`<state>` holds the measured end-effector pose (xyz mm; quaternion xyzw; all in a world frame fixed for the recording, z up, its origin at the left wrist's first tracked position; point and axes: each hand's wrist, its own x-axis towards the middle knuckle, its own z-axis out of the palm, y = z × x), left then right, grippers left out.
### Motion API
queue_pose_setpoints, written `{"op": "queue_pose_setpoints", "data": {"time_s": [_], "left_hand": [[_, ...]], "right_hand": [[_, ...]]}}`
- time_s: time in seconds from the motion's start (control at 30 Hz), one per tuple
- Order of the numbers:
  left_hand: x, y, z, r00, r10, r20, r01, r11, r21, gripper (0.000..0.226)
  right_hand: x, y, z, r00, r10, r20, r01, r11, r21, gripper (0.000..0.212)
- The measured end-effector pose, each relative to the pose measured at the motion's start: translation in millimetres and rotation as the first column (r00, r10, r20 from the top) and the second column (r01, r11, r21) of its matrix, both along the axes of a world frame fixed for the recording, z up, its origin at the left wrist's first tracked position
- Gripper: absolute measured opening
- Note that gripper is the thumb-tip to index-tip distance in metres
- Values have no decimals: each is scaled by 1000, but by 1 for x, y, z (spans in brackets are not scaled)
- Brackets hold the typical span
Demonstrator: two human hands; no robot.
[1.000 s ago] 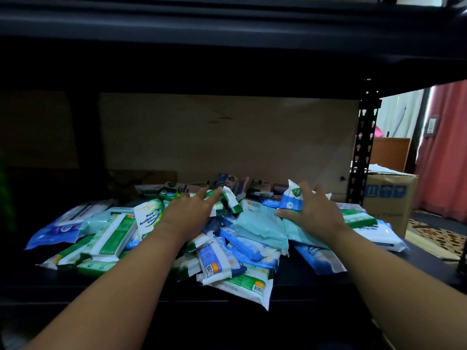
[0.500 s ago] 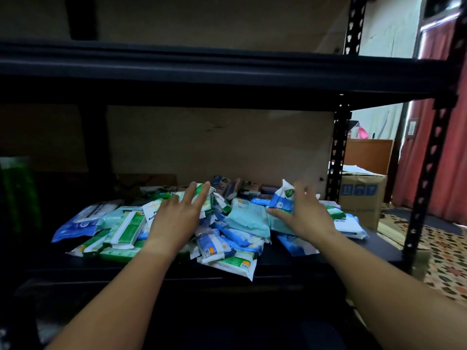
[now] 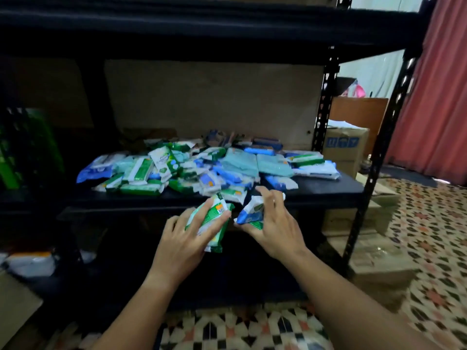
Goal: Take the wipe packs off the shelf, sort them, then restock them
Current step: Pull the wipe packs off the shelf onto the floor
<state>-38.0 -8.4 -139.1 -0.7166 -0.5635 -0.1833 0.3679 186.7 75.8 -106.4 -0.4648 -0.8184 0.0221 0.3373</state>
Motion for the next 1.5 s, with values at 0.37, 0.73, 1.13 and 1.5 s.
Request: {"op": "queue_pose_setpoints", "data": {"time_s": [0.37, 0.73, 1.13, 1.5], "left_hand": [[40, -73, -191, 884, 345, 315, -80, 777, -625, 109], [57, -93, -268, 809, 569, 150, -107, 394, -913, 100], [56, -60, -342, 729, 674, 115, -167, 340, -926, 115], [50, -79, -356, 667, 745, 10, -122, 122, -985, 124]], "right_hand": [[3, -69, -180, 957, -60, 285, 173, 905, -389, 89], [2, -87, -315, 886, 31, 462, 320, 682, -658, 84], [-24, -62, -363, 947, 37, 319, 227, 625, -747, 122], [-7, -79, -370, 886, 95, 454, 399, 343, -851, 123]]}}
